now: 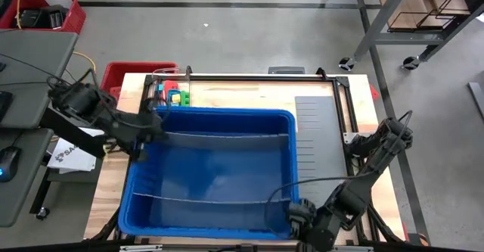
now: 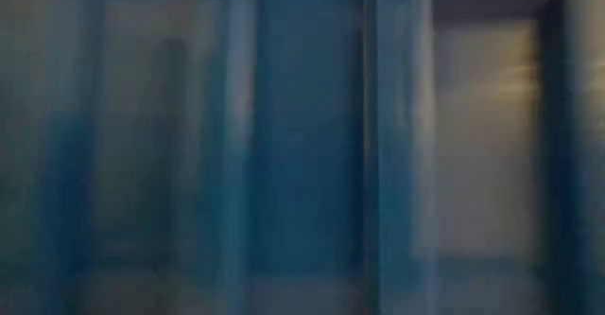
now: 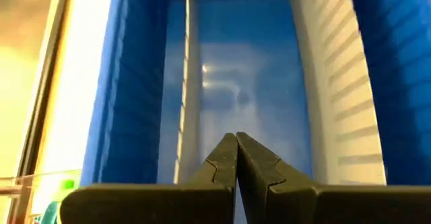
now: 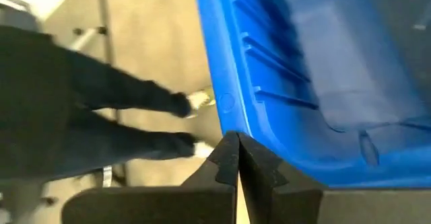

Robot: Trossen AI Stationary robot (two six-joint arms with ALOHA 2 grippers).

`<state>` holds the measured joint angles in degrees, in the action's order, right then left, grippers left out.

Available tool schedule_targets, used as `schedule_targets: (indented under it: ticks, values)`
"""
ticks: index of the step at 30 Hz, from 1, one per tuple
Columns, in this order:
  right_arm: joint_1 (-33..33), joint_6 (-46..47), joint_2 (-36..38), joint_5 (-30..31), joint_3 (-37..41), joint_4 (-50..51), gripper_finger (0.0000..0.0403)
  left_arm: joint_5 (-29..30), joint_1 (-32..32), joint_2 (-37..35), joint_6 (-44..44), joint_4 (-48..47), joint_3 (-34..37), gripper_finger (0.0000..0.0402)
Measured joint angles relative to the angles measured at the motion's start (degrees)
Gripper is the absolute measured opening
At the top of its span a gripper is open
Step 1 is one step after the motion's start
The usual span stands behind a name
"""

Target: Sort blocks

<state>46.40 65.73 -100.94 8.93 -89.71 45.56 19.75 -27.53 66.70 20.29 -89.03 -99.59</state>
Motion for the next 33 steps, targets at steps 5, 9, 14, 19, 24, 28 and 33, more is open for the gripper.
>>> schedule_targets:
  ticks: [5,9,14,19,24,28,33]
  values:
    - [-2.4,-0.4,4.6,7.3,0.3,12.6,0.0000,3.3,0.0,-1.9,1.1,5.0,0.0,0.0000]
    - [-3.7,1.4,9.2,13.4,0.7,23.8,0.0000,4.4,0.0,-1.8,0.0,8.2,0.0,0.0000]
    - [-4.4,0.4,15.8,22.0,1.0,27.8,0.0000,4.8,0.0,-1.2,-1.8,12.3,0.0,0.0000]
    - [-4.1,-1.9,21.4,27.5,0.8,26.4,0.0000,5.2,0.0,0.0,-3.0,16.6,0.0,0.0000]
    - [-4.0,-10.2,22.7,21.3,0.7,20.0,0.0000,5.8,-0.6,2.0,-4.4,14.6,0.0,0.0000]
    - [-3.9,-11.8,20.5,18.7,0.7,19.1,0.0000,8.7,0.0,4.0,-4.0,9.4,0.0,0.0000]
    - [-3.0,-11.5,16.3,15.7,0.7,18.9,0.0000,8.4,1.2,7.3,-3.1,6.3,0.0,0.0000]
